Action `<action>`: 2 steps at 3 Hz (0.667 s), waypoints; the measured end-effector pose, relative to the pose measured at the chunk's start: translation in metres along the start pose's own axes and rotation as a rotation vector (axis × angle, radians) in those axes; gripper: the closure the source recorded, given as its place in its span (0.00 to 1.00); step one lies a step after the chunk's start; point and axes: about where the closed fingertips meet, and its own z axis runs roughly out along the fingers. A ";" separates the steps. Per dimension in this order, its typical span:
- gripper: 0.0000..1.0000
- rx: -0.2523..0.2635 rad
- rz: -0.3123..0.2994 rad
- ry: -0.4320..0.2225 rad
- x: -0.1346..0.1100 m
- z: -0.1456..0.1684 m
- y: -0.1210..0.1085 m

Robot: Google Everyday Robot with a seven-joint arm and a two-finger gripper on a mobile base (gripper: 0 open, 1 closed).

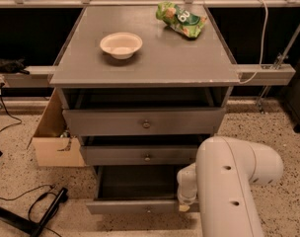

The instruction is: Open bottom drawer

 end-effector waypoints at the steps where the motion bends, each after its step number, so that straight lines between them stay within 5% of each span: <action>1: 0.04 0.000 0.000 0.000 0.000 0.000 0.000; 2: 0.00 0.000 0.000 0.000 0.000 0.000 0.000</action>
Offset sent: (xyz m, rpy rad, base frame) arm 0.0000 0.0000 0.0000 0.0000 0.0000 0.0000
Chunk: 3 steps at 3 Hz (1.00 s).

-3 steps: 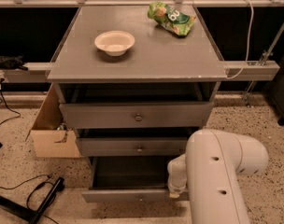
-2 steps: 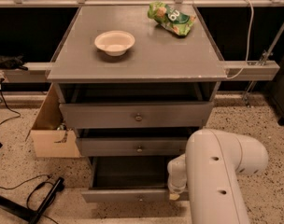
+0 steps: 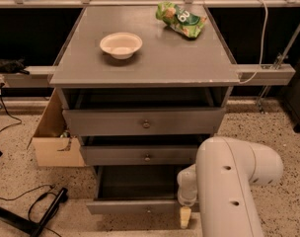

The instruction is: Open bottom drawer

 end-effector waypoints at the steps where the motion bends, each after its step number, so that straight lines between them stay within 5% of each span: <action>1: 0.00 -0.012 -0.012 -0.031 -0.012 0.019 -0.006; 2: 0.00 -0.016 -0.008 -0.036 -0.034 0.042 -0.015; 3: 0.00 0.045 -0.014 -0.023 -0.066 0.035 -0.033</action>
Offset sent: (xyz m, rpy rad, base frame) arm 0.0314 0.0672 -0.0651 0.0353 0.0115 -0.0483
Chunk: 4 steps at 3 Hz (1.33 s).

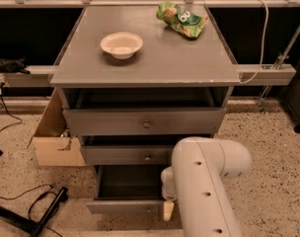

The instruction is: Open bottom drawer

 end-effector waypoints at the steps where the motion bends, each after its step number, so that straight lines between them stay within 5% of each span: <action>1: 0.00 0.038 -0.029 0.013 -0.030 -0.018 0.014; 2: 0.00 0.024 0.033 0.019 -0.032 -0.017 0.030; 3: 0.03 0.019 0.033 0.016 -0.032 -0.016 0.031; 4: 0.26 -0.044 0.034 -0.025 -0.030 -0.003 0.048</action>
Offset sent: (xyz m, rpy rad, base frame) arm -0.0102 0.0306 0.0226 -0.0156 -0.0399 0.0258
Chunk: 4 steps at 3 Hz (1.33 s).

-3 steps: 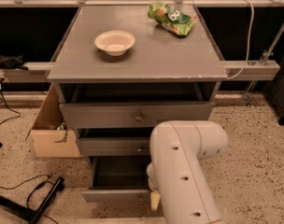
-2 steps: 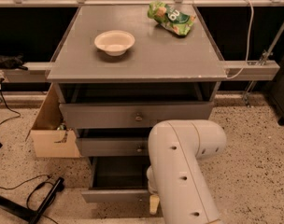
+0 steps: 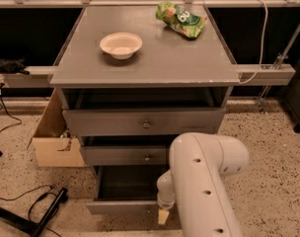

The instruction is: Open bottom drawer

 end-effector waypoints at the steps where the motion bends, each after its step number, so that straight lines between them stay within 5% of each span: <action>1: 0.49 -0.082 0.029 -0.043 -0.001 0.001 0.023; 3: 0.95 -0.082 0.029 -0.043 -0.007 -0.005 0.008; 4: 1.00 -0.082 0.029 -0.043 -0.011 -0.007 -0.002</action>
Offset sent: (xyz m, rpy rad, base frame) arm -0.1796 -0.0108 0.1073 0.2374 0.4184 0.0076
